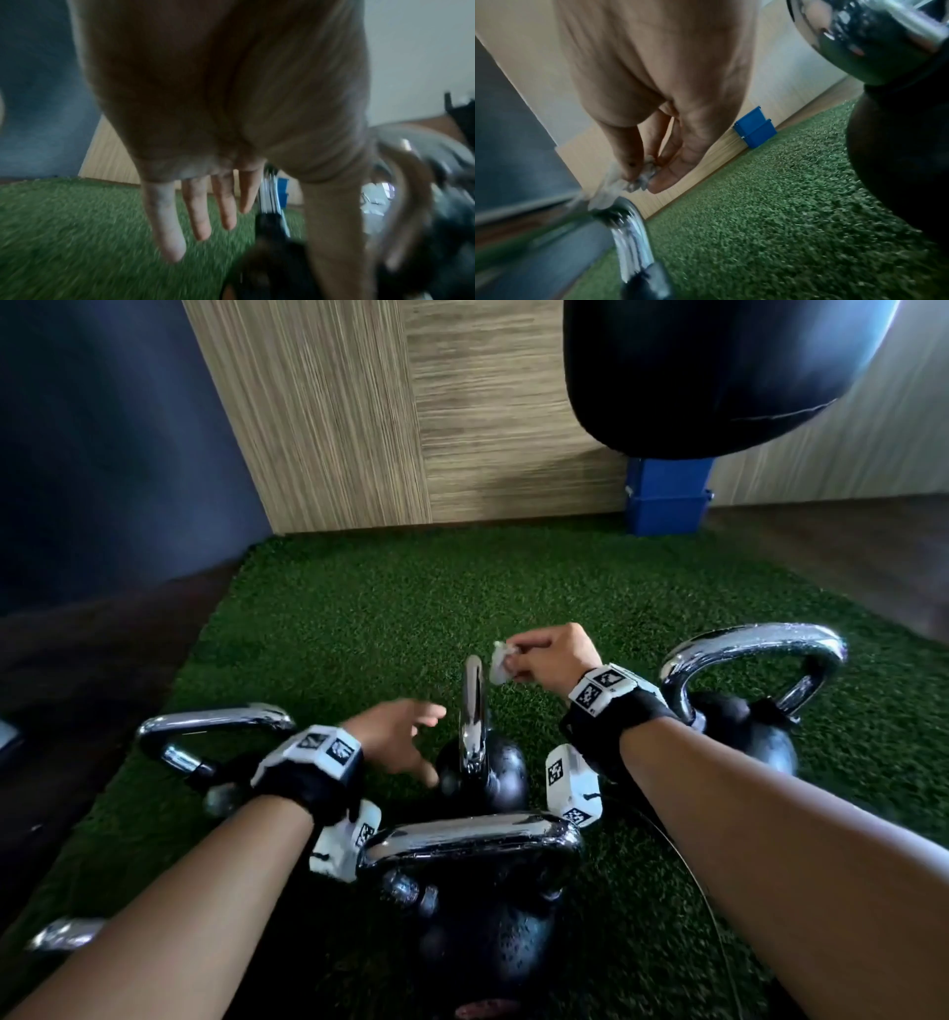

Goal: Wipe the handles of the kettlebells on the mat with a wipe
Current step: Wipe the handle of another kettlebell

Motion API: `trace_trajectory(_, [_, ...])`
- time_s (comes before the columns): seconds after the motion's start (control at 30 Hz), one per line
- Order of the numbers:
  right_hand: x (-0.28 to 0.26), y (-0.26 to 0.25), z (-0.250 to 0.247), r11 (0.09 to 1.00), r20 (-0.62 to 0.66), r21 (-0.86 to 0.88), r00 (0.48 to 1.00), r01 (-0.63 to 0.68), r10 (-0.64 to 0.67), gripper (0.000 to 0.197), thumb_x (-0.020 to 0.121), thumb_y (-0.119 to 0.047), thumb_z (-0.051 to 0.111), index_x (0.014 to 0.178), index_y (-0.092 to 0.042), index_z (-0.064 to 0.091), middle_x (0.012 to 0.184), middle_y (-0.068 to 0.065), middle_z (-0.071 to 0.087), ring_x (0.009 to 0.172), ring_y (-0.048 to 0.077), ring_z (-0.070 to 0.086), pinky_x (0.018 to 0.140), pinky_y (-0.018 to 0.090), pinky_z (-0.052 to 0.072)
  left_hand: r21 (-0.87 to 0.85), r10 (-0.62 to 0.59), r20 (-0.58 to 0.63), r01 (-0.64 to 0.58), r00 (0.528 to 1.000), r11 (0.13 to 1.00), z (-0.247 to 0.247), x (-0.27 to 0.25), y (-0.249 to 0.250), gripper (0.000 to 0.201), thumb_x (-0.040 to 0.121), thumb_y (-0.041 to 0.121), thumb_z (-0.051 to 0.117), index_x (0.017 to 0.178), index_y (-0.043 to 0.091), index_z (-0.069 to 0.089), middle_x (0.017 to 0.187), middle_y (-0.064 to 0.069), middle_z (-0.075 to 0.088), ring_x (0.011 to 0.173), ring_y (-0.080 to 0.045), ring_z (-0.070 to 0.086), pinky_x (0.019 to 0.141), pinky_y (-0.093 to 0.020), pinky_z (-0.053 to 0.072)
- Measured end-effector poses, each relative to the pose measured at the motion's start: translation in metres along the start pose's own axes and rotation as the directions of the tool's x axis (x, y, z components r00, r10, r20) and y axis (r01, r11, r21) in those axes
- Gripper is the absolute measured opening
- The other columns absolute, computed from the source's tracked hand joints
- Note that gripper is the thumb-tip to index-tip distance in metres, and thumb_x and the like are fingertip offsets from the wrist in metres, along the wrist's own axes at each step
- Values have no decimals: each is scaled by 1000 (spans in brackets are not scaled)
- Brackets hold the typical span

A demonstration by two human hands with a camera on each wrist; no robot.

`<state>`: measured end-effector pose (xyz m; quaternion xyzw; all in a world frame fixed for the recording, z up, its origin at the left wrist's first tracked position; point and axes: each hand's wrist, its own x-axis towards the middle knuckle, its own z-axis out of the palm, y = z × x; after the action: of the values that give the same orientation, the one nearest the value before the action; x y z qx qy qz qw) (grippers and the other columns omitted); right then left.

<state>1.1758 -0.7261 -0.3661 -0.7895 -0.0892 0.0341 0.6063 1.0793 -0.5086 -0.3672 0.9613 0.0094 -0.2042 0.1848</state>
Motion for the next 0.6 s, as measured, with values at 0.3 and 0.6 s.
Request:
trace_trajectory(0.3, [10, 38, 27, 979, 97, -118, 979, -168, 180, 23, 80, 3, 79, 103, 2, 77, 89, 18, 77, 72, 27, 71, 82, 46, 63, 7, 428, -154, -433, 890, 902, 72, 26, -1, 101, 70, 71, 79, 150, 31, 31, 147, 9, 41, 138, -6, 40, 121, -28, 33])
trace_trajectory(0.6, [15, 26, 32, 942, 155, -314, 973, -115, 170, 20, 84, -6, 79, 104, -6, 78, 94, 14, 78, 92, 28, 76, 84, 42, 62, 233, 315, -33, -299, 949, 925, 68, 26, 13, 57, 86, 55, 59, 135, 32, 41, 147, -4, 47, 131, -26, 48, 107, -46, 50])
